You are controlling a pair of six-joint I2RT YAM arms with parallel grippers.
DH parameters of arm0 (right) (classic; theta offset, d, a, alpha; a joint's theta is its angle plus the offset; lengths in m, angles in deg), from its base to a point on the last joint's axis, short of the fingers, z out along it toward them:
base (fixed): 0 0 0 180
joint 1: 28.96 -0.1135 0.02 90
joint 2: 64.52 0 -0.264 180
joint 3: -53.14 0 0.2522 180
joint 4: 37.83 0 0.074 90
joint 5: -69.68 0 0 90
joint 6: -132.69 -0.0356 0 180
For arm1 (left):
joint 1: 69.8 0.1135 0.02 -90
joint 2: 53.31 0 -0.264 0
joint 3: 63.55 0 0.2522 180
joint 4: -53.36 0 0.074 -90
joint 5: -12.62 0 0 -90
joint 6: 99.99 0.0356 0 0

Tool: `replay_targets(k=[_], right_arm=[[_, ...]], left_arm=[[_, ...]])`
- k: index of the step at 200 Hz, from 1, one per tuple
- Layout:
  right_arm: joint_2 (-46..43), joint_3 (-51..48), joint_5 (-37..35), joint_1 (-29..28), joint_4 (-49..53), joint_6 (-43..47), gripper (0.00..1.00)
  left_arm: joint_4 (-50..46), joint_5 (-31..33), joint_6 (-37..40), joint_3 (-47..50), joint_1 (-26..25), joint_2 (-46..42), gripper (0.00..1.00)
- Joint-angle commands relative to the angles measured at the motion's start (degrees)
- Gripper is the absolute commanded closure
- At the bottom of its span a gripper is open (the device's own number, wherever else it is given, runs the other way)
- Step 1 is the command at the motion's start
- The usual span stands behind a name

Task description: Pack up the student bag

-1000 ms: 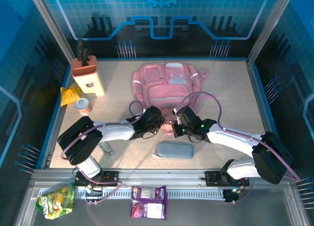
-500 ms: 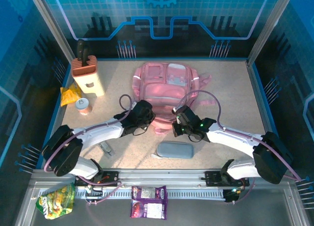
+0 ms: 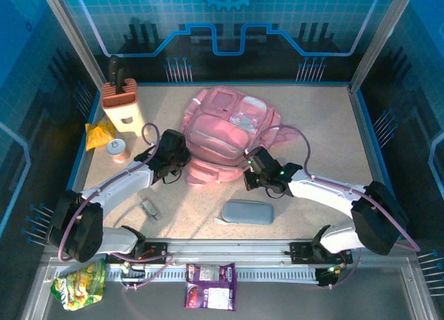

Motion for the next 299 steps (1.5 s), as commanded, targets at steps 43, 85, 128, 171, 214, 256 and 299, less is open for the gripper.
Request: replay_targets(k=[43, 85, 128, 171, 214, 256, 299], right_arm=[[1.2, 0.6, 1.9, -3.8, -1.9, -3.5, 1.00], [1.1, -0.5, 2.1, -3.7, -2.1, -2.8, 1.00], [0.8, -1.4, 1.9, -3.5, -3.4, -2.0, 1.00], [1.1, -2.3, 2.8, -3.4, -5.9, -1.8, 1.00], [2.5, -2.2, 3.5, -3.1, -6.7, -1.5, 1.00], [3.2, -2.1, 3.1, -2.6, -6.7, -1.1, 1.00], [2.7, -2.8, 1.7, -0.9, -6.2, 0.3, 1.00]], left_arm=[[-2.6, 1.5, 0.6, 0.6, -5.4, -9.4, 0.66], [5.7, 7.1, -14.4, 6.8, -18.4, -12.8, 0.48], [6.1, 11.9, -24.6, 1.6, -27.1, -3.9, 0.40], [9.1, 13.6, -32.1, -0.8, -29.4, 5.0, 0.34], [5.3, 14.6, -36.1, -5.0, -29.2, 11.7, 0.33], [6.4, 14.2, -37.1, -6.2, -27.9, 16.1, 0.42], [4.7, 13.8, -34.9, -5.4, -26.3, 15.6, 0.72]])
